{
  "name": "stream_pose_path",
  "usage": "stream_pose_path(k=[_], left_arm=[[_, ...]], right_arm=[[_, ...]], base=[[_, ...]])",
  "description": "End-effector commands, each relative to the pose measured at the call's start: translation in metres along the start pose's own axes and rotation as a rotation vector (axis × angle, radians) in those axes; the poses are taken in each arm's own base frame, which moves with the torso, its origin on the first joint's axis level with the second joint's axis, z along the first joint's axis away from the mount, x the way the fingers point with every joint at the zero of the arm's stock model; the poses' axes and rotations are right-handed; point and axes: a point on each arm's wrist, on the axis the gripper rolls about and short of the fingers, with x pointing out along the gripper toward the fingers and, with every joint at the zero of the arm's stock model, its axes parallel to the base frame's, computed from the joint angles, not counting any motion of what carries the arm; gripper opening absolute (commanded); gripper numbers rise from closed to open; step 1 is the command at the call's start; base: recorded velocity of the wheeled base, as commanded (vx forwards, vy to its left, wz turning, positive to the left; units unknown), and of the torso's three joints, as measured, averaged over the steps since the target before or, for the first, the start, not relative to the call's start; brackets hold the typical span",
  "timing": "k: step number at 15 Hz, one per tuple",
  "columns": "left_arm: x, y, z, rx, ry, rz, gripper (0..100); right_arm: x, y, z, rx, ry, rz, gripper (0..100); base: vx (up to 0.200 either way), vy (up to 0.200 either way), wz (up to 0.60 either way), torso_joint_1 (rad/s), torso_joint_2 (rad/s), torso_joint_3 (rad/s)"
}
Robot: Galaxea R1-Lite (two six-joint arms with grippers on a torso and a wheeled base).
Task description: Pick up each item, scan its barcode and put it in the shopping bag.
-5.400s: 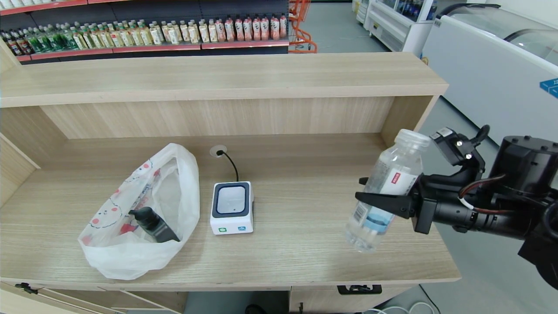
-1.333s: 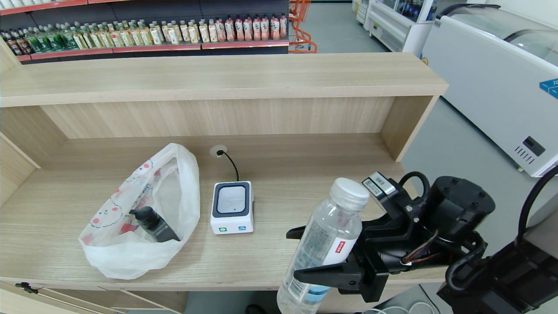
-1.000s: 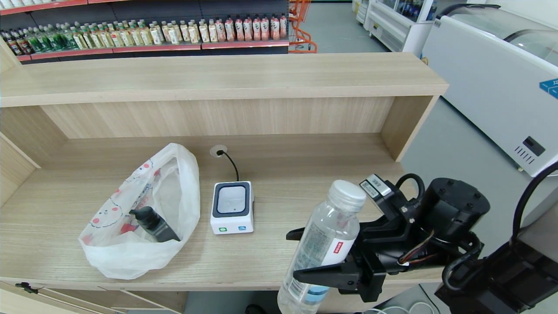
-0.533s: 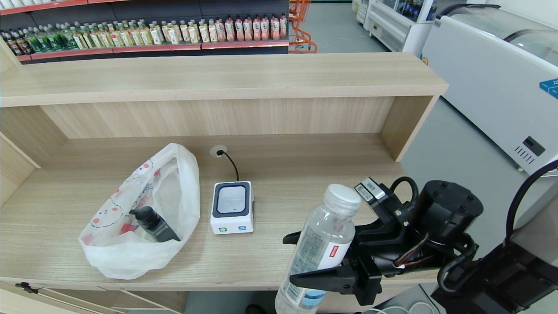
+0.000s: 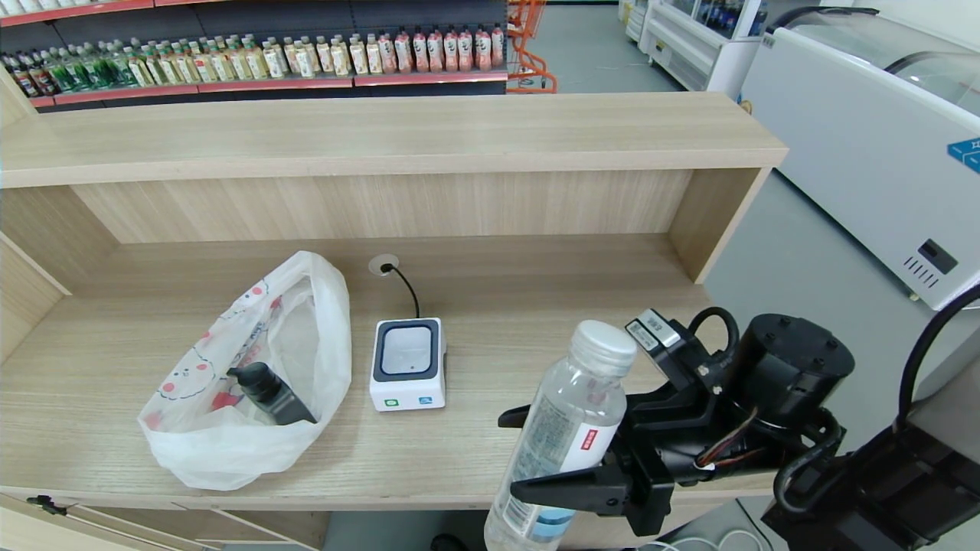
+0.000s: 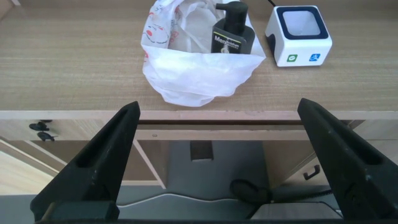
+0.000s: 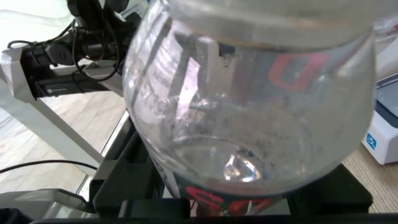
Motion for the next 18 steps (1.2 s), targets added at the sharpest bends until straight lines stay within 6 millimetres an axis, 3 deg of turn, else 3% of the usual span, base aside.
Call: stream_pose_path(k=[1, 4, 6, 9, 11, 13, 18], left_arm=[[0.0, 0.0, 0.0, 0.0, 0.0, 0.0, 100], [0.0, 0.0, 0.0, 0.0, 0.0, 0.0, 100], [0.0, 0.0, 0.0, 0.0, 0.0, 0.0, 100], [0.0, 0.0, 0.0, 0.0, 0.0, 0.0, 100], [0.0, 0.0, 0.0, 0.0, 0.0, 0.0, 100], [0.0, 0.0, 0.0, 0.0, 0.0, 0.0, 100], [0.0, 0.0, 0.0, 0.0, 0.0, 0.0, 100]], right_arm=[[-0.006, 0.012, 0.024, -0.019, -0.011, -0.006, 0], [-0.063, 0.041, 0.072, -0.026, 0.031, -0.183, 0], [-0.105, 0.052, 0.075, -0.063, 0.127, -0.396, 0], [-0.13, 0.044, 0.072, -0.359, 0.264, -0.524, 0], [-0.129, 0.034, 0.09, -0.476, 0.278, -0.575, 0], [-0.125, 0.017, 0.095, -0.64, 0.327, -0.558, 0], [-0.079, -0.02, 0.122, -0.922, 0.317, -0.432, 0]], base=[[0.0, 0.0, 0.0, 0.0, 0.0, 0.0], [0.0, 0.0, 0.0, 0.0, 0.0, 0.0], [0.0, 0.0, 0.0, 0.0, 0.0, 0.0], [0.0, 0.0, 0.0, 0.0, 0.0, 0.0], [0.0, 0.0, 0.0, 0.0, 0.0, 0.0], [0.0, 0.0, 0.0, 0.0, 0.0, 0.0], [0.0, 0.0, 0.0, 0.0, 0.0, 0.0]])
